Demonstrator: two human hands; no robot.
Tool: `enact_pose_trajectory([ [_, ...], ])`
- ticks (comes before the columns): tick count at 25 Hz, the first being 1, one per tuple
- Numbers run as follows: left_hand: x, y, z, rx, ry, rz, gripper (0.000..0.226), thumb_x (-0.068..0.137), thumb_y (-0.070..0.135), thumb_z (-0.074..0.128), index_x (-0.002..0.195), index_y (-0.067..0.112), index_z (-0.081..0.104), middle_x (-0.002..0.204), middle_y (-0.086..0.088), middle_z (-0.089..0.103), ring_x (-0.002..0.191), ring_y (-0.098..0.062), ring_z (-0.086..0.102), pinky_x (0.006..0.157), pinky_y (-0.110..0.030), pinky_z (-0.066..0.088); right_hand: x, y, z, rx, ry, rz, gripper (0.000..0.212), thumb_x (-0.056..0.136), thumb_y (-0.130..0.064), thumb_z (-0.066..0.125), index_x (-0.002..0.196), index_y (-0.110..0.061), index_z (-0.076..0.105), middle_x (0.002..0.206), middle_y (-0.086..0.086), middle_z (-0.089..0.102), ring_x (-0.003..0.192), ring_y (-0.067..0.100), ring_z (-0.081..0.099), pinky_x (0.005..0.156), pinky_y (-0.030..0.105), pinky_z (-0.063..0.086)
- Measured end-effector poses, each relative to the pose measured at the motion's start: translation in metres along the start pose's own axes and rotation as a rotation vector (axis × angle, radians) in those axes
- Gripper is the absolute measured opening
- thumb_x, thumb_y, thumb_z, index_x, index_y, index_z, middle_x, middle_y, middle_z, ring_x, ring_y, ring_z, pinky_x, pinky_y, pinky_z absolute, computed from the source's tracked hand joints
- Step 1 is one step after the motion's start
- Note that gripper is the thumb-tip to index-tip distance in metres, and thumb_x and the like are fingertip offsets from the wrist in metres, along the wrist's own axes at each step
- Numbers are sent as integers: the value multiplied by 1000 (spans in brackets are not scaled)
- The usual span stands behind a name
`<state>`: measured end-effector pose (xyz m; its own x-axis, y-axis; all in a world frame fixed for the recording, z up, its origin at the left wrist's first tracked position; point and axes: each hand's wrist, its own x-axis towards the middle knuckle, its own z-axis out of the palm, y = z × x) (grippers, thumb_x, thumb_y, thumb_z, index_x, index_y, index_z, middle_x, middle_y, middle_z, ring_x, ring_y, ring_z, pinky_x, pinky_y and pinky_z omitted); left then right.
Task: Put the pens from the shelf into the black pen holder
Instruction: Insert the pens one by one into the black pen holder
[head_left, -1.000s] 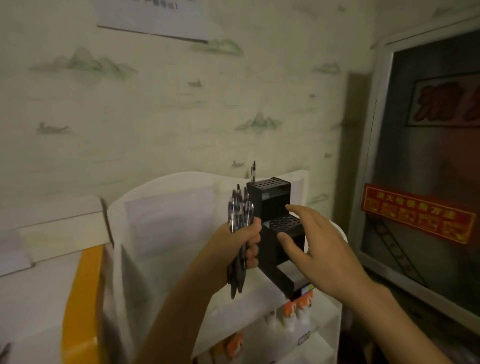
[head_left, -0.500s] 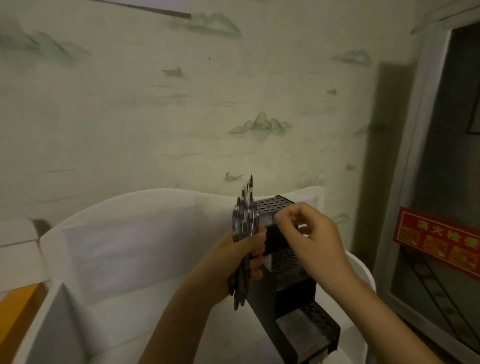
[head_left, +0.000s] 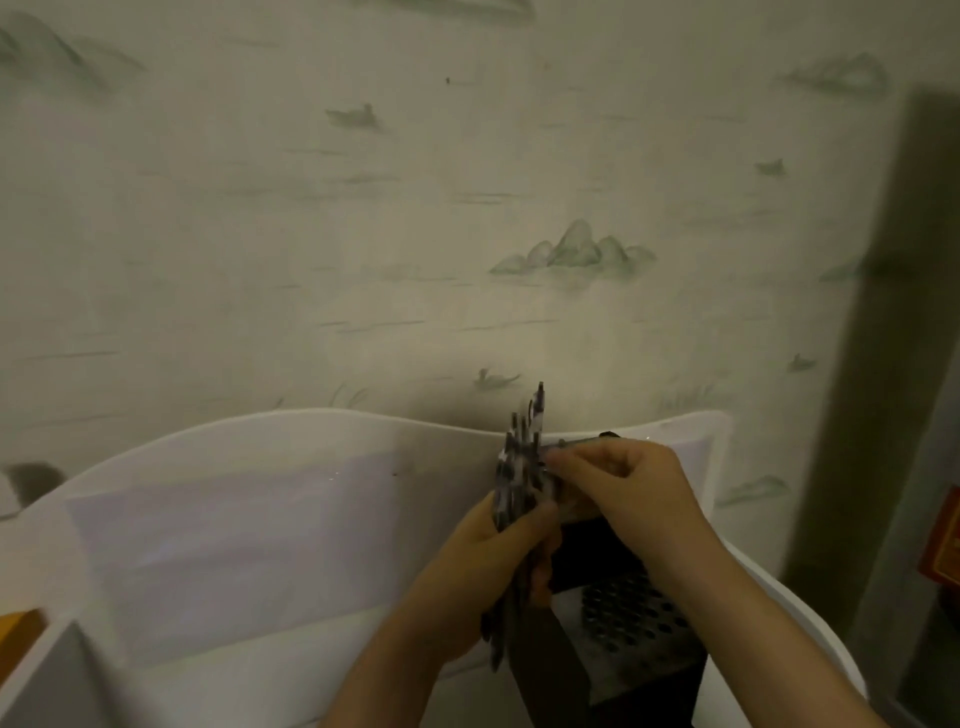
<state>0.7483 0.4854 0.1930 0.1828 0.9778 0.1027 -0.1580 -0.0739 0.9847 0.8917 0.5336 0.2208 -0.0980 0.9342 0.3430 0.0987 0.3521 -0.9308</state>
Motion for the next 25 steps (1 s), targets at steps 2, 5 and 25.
enact_pose_trajectory([
  [2,10,-3,-6,-61,46,-41,22,92,28,56,90,7,52,66,-4,55,50,-14,48,49,-24,45,26,-1,-11,143,117,3,14,82,-20,73,81,-6,72,64,6,72,58,18,69,54,24,56],
  [5,24,-10,-17,-55,137,-78,16,95,24,55,89,10,51,60,0,51,50,-13,47,50,-25,44,64,-6,-31,208,322,-183,14,81,-17,76,80,-5,70,64,15,70,55,24,69,61,34,58],
  [25,45,-8,-19,-103,155,33,5,97,10,52,101,9,54,58,0,42,45,-11,40,44,-22,38,129,39,-20,-276,-120,-285,11,72,-16,83,78,-18,74,67,-6,73,59,8,70,64,21,58],
])
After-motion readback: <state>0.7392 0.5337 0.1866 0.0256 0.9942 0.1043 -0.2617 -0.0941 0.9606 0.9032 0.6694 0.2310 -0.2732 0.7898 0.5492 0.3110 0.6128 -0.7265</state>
